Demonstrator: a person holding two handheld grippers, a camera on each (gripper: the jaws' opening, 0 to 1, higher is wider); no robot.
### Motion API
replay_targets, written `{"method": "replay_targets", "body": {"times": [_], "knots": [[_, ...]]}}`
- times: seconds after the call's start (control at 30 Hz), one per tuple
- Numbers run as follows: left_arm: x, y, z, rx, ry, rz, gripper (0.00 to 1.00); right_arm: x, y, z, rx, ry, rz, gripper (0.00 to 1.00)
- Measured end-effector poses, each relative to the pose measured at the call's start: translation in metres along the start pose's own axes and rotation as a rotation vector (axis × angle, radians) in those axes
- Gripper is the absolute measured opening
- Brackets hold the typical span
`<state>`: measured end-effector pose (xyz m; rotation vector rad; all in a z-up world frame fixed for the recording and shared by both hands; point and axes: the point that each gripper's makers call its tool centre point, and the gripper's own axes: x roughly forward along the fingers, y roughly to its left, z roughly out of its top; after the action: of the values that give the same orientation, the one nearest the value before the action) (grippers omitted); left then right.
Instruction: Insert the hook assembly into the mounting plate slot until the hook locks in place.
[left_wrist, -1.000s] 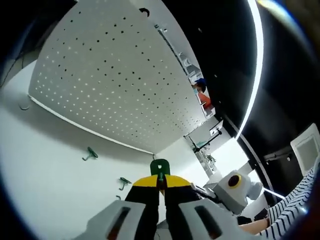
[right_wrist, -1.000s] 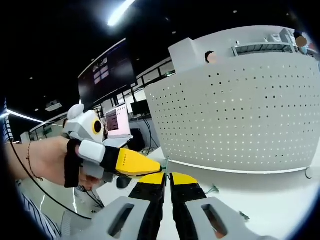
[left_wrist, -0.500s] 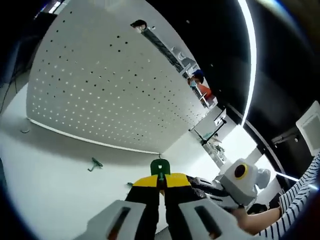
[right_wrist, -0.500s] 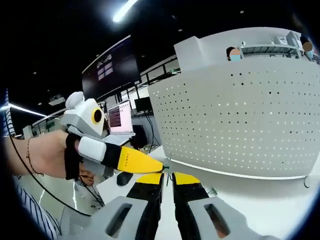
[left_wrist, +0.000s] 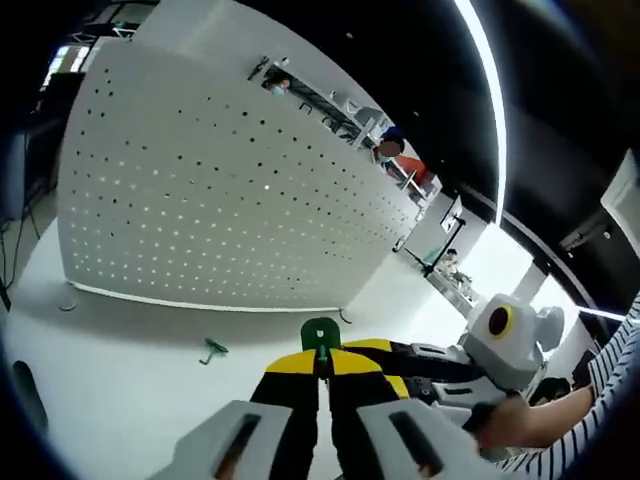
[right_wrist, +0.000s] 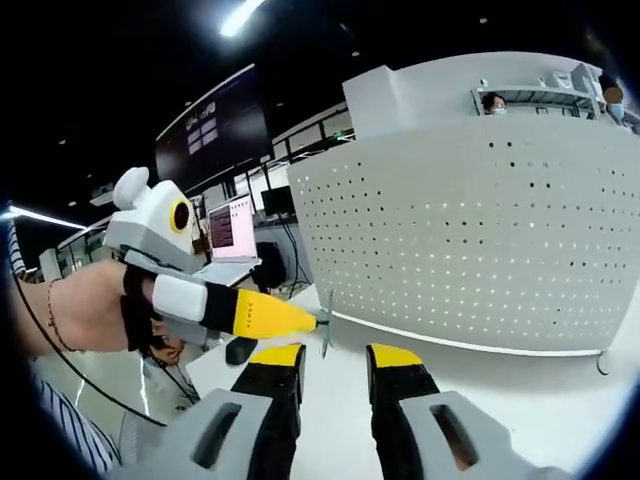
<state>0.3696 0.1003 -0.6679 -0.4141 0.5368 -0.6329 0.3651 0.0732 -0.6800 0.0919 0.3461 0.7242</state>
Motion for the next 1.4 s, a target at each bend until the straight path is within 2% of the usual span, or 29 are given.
{"method": "replay_targets", "body": {"times": [0.1, 0.27, 0.4, 0.77, 0.97, 1.2, 1.4], "knots": [[-0.002, 0.005, 0.004, 0.032, -0.017, 0.029, 0.01, -0.005, -0.010, -0.002, 0.000, 0.018, -0.039, 0.32], [-0.005, 0.017, 0.013, 0.070, -0.050, 0.081, 0.01, -0.016, -0.031, -0.011, -0.066, 0.058, -0.133, 0.41], [-0.006, 0.022, 0.020, 0.099, -0.076, 0.107, 0.01, -0.027, -0.049, -0.019, -0.050, 0.079, -0.209, 0.51], [-0.010, 0.044, 0.044, 0.156, -0.140, 0.211, 0.01, -0.058, -0.090, -0.037, -0.047, 0.127, -0.376, 0.64], [-0.012, 0.052, 0.066, 0.191, -0.207, 0.253, 0.01, -0.072, -0.102, -0.047, -0.035, 0.144, -0.424, 0.65], [-0.012, 0.060, 0.092, 0.218, -0.263, 0.289, 0.01, -0.082, -0.109, -0.054, -0.008, 0.137, -0.444, 0.67], [-0.011, 0.068, 0.116, 0.236, -0.318, 0.326, 0.01, -0.091, -0.116, -0.066, -0.003, 0.165, -0.464, 0.67]]}}
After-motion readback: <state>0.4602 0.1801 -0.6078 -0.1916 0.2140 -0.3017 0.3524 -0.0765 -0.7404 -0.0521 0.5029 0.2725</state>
